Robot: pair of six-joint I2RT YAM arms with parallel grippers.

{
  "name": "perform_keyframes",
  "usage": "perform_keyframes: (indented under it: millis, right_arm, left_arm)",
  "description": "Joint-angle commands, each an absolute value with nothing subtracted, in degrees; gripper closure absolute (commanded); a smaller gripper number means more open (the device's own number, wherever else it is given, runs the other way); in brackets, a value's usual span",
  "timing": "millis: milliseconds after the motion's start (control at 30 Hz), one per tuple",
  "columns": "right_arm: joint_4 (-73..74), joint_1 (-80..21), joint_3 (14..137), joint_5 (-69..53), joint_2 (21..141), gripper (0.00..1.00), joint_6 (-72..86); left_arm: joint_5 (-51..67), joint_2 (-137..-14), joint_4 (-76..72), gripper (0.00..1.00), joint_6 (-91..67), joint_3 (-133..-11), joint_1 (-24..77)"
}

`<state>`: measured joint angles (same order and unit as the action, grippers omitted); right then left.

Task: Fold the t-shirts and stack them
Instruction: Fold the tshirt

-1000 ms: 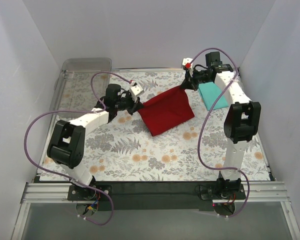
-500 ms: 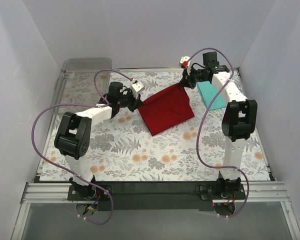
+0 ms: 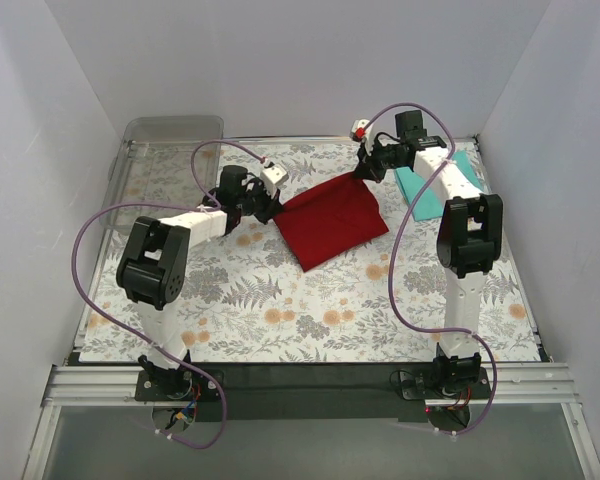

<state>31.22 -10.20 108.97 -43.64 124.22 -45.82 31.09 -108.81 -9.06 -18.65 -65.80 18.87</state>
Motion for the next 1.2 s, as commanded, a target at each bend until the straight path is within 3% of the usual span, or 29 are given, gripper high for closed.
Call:
perform_keyframes:
  millis: [0,633,733,767,800,900,1000,1167]
  right_arm:
    - [27.95,-10.37,111.18,-42.28,124.80,0.99,-44.03]
    - [24.17,-10.72,109.69,-38.15,125.59,0.99,-39.73]
    - [22.86,-10.99,109.86,-35.87,126.30,0.93,-36.93]
    - [21.81,-11.33,109.60,-33.86,126.47,0.89,-35.44]
    - [20.49,-11.42,109.16,-32.36,126.39,0.68,-33.16]
    - [13.99,-11.60,107.05,-26.91,124.98,0.46,-23.23]
    - [12.04,-11.34,106.44,-24.96,123.14,0.38,-17.85]
    - [13.18,-6.53,99.00,-34.14,117.96,0.38,-14.33]
  left_arm:
    - [30.06,-109.33,-9.58,1.00,-18.98,-68.81,18.19]
    - [28.39,-116.09,-11.43,0.98,-21.97,-74.00,18.11]
    - [26.46,-117.33,-12.12,0.74,-24.86,-76.11,18.11]
    - [25.50,-117.59,-12.91,0.58,-26.18,-76.37,18.11]
    - [23.75,-117.42,-14.66,0.48,-27.41,-76.81,18.11]
    - [17.59,-115.06,-17.39,0.31,-31.99,-76.99,18.11]
    - [14.77,-110.59,-19.25,0.23,-34.97,-76.29,18.11]
    - [18.96,-102.23,-13.99,0.22,-38.75,-72.53,18.11]
